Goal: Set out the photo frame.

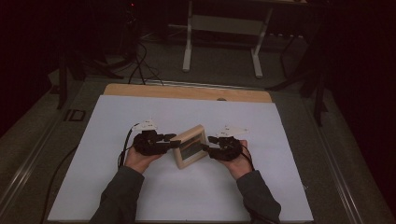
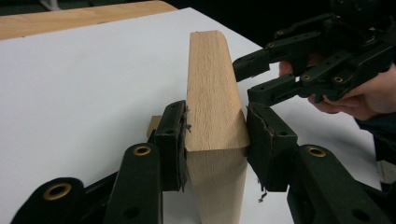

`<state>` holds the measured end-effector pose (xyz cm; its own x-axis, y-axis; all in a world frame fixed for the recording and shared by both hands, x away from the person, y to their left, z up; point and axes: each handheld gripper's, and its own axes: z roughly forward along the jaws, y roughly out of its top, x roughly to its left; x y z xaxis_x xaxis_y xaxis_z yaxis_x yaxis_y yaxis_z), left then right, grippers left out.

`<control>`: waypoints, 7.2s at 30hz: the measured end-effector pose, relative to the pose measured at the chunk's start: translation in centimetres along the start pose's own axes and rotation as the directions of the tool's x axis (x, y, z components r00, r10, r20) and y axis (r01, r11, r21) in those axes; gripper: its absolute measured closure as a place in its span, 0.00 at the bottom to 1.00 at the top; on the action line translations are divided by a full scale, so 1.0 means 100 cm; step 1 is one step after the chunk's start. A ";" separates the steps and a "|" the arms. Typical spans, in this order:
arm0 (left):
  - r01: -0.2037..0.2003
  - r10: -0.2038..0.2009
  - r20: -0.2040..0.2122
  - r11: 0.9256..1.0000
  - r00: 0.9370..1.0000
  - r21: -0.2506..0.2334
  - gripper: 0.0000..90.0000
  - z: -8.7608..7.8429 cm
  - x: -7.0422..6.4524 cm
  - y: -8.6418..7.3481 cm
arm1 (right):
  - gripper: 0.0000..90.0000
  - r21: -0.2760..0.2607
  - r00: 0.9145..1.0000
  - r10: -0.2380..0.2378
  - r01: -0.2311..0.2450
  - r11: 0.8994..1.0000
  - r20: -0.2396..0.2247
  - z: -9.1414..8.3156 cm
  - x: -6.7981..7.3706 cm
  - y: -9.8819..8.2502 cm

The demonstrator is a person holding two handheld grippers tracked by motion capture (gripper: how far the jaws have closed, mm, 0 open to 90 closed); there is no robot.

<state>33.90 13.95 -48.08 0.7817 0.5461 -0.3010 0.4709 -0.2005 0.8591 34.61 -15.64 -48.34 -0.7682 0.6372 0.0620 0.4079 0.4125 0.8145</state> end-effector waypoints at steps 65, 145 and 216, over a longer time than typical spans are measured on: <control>0.024 -0.029 -0.300 1.000 0.954 -0.021 0.58 0.006 -0.040 -0.021 | 0.35 0.049 0.989 0.026 -0.019 0.999 -0.142 0.023 -0.026 0.023; 0.050 -0.046 -0.259 0.999 0.965 0.011 0.64 0.016 -0.022 -0.010 | 0.53 0.006 0.977 0.072 -0.072 0.997 -0.200 0.016 -0.031 0.011; 0.051 -0.051 -0.156 0.999 0.986 -0.004 0.62 0.018 -0.003 -0.009 | 0.61 -0.003 0.977 0.116 -0.118 0.993 -0.178 0.006 -0.026 0.001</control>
<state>33.95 12.48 -49.51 0.6832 0.6762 -0.2758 0.5082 -0.1690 0.8445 36.91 -16.88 -48.73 -0.7910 0.5550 0.2575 0.4945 0.3323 0.8032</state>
